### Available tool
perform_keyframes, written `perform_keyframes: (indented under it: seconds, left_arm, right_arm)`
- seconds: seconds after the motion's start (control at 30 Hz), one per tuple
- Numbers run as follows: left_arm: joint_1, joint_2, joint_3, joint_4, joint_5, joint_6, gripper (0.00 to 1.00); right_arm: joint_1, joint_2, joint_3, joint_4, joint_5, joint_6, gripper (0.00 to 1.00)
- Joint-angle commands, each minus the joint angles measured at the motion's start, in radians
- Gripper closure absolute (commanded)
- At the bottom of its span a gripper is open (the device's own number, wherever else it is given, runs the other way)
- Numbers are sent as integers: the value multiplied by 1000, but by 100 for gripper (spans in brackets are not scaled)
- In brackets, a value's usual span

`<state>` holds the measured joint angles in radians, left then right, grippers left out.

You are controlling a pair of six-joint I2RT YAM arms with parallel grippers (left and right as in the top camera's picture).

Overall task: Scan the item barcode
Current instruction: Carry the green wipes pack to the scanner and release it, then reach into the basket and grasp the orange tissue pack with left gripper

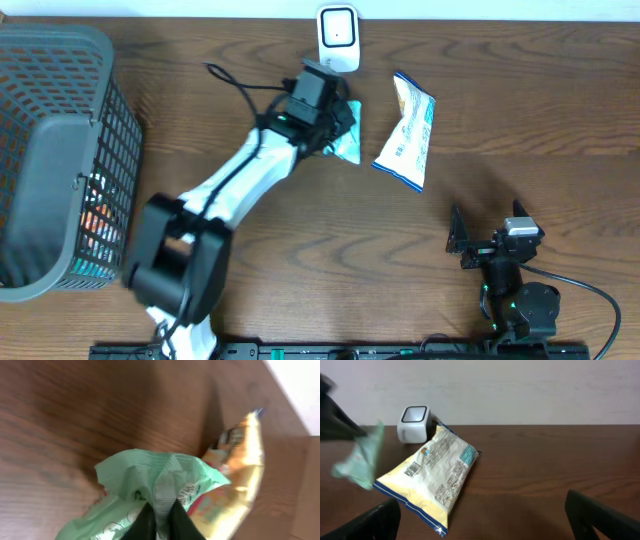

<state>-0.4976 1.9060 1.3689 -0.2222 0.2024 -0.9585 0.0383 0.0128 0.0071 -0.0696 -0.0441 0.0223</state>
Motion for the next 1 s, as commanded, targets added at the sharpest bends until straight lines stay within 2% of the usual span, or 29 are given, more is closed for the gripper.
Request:
perform_keyframes:
  seconds: [0.0, 0.1, 0.13, 0.4, 0.6, 0.67, 0.77, 0.97]
  left_arm:
    - [-14, 47, 1, 24, -24, -19, 70]
    - [-10, 50, 2, 26, -25, 64, 42]
    - [3, 37, 5, 26, -25, 134, 39]
    - [115, -160, 7, 20, -24, 258, 38]
    - [264, -402, 7, -48, -26, 513, 37]
    - [344, -490, 7, -79, -51, 555, 37]
    - [481, -593, 7, -116, -85, 558, 37]
    - [865, -708, 7, -208, -93, 557, 37]
  right_arm:
    - [-5, -4, -2, -4, 8, 14, 1]
    - [-5, -4, -2, -4, 8, 14, 1]
    - [-5, -4, -2, -4, 8, 14, 1]
    - [-5, -4, -2, -4, 8, 14, 1]
    - [-5, -4, -2, -4, 8, 14, 1]
    - [-5, -4, -2, -4, 8, 14, 1]
    - [-5, -4, -2, -4, 8, 14, 1]
    - [-5, -4, -2, -4, 8, 14, 1]
